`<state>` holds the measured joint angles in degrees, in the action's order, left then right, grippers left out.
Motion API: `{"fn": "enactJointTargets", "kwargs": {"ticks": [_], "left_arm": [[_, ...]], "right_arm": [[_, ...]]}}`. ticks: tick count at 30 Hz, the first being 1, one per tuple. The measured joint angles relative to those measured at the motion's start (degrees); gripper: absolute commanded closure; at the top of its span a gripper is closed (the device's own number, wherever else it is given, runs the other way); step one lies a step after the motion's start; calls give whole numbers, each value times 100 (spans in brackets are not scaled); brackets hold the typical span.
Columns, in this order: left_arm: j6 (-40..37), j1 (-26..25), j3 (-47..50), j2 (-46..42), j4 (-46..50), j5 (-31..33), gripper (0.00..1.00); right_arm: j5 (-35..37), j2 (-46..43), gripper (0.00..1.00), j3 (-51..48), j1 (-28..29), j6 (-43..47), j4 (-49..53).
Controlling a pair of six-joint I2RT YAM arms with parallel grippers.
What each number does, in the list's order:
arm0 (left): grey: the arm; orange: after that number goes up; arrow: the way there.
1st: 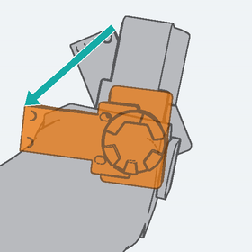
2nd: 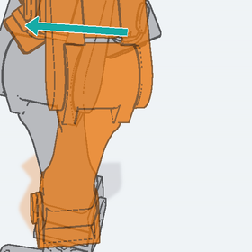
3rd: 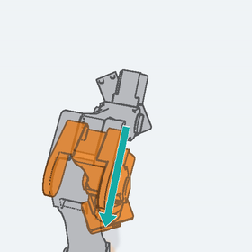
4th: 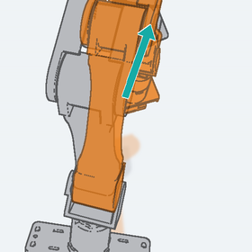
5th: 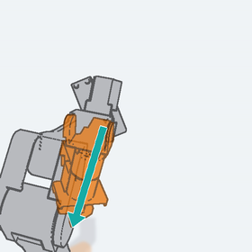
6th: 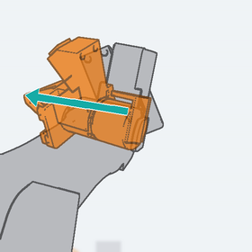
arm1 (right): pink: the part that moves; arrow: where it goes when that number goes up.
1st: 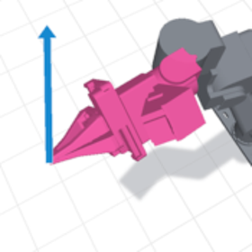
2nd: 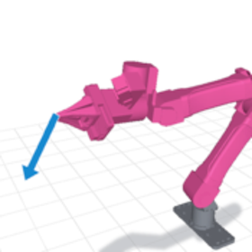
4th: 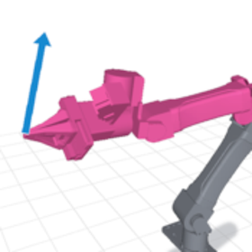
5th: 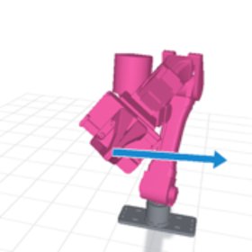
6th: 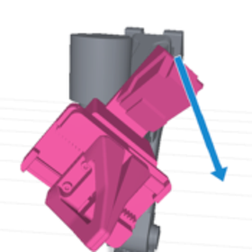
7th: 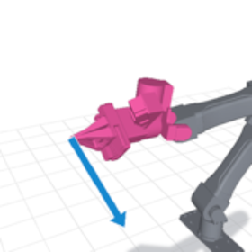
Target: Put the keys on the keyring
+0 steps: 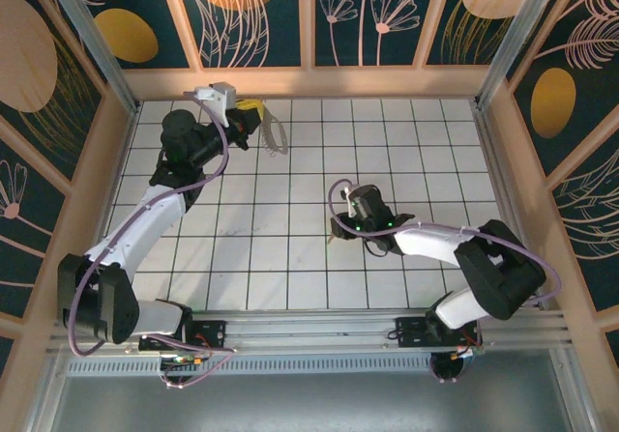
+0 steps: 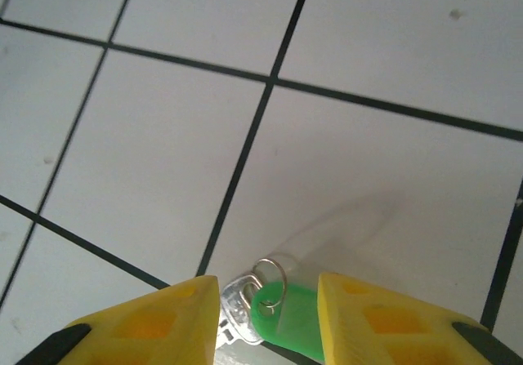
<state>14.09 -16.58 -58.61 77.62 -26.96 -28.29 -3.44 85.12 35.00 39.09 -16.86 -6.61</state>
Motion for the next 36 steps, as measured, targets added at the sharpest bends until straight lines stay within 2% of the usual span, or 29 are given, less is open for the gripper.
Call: {"fn": "enactJointTargets", "kwargs": {"ticks": [10, 22, 25, 27, 36], "left_arm": [[0, 0, 140, -2, 17, -4, 100], [0, 0, 181, -2, 17, -24, 100], [-2, 0, 184, -2, 17, -26, 100], [-2, 0, 184, -2, 17, -26, 100], [0, 0, 184, -2, 17, -33, 100]], "right_arm": [[-260, 470, 66, 118, -11, 42, -98], [-439, 643, 78, 236, -11, 46, -219], [-463, 643, 76, 236, -11, 44, -219], [-459, 638, 72, 236, -11, 42, -219], [-415, 566, 71, 249, -11, 31, -219]]}}
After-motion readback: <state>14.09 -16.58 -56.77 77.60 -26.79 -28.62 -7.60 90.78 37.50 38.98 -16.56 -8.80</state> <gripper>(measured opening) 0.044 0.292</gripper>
